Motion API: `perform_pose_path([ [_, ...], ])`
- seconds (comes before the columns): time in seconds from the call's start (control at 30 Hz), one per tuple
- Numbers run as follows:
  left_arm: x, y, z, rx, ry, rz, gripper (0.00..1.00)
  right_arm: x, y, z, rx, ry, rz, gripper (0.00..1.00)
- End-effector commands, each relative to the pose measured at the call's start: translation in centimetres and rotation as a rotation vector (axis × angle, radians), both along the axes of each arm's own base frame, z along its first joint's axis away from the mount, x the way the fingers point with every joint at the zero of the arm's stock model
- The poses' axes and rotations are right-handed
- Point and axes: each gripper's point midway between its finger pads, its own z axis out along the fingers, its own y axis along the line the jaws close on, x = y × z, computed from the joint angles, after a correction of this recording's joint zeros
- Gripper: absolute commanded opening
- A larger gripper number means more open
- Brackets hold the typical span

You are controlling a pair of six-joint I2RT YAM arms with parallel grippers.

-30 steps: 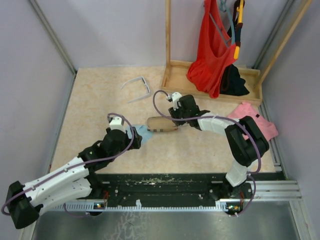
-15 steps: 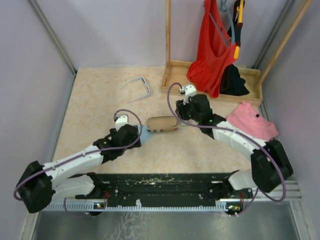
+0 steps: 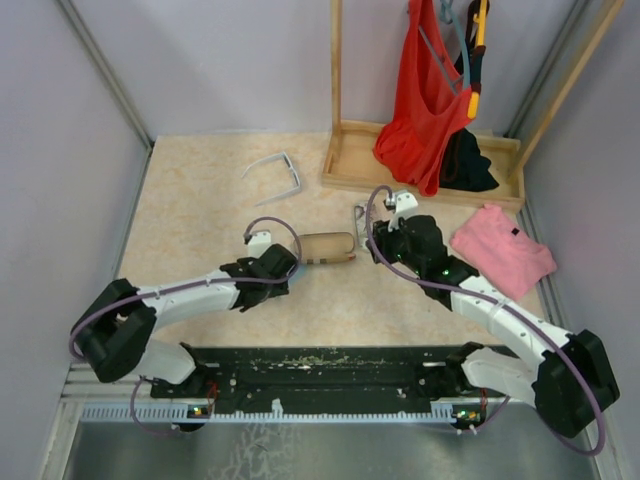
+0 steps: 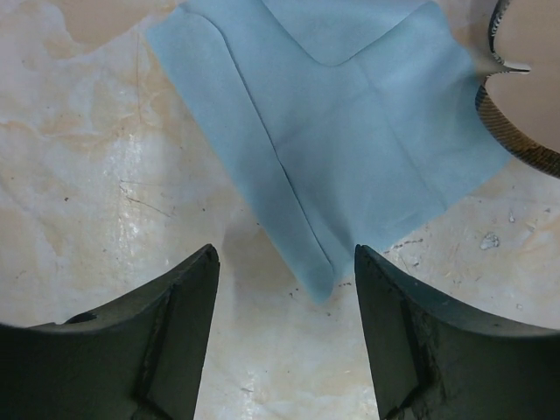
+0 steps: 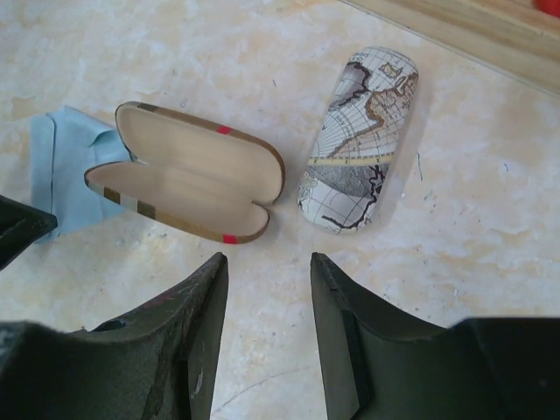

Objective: Organize the sunglasses
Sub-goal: Adjust the glasses cleaning cloth at the center of the board.

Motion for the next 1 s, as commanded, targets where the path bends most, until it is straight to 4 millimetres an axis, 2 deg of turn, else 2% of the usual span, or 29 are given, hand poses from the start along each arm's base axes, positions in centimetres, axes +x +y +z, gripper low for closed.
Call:
perform_pose_path([
  [0.0,0.7,-0.3,-0.1,0.002,0.005,0.044,0.67,-0.4,-0.2,1.5,0.034,-0.035,-0.009,0.43],
  [0.17,0.1,-0.5,-1.1,0.009,0.055,0.050,0.60,-0.8,-0.4,1.4,0.019,-0.039,0.000,0.43],
  [0.37,-0.7,-1.1,-2.3,0.015,0.098,0.045,0.46,-1.1,-0.4,1.9,0.040,-0.045,0.004,0.43],
  [0.53,-1.3,-0.8,-2.8,0.024,0.111,0.057,0.27,-1.5,-0.5,2.1,0.053,-0.042,0.005,0.43],
  [0.63,-1.9,0.1,-2.6,0.032,0.112,0.074,0.12,-1.8,-0.5,2.3,0.072,-0.035,0.004,0.42],
  [0.73,-3.0,1.4,-2.5,0.036,0.115,0.089,0.01,-2.2,-0.5,2.4,0.099,-0.026,-0.007,0.42],
  [0.87,-4.4,2.1,-2.0,-0.006,0.124,0.098,0.00,-2.7,-0.5,2.4,0.137,0.003,-0.023,0.40],
  [0.97,-5.8,1.0,-1.7,-0.082,0.139,0.082,0.00,-3.0,-0.5,2.0,0.153,0.032,-0.034,0.39],
])
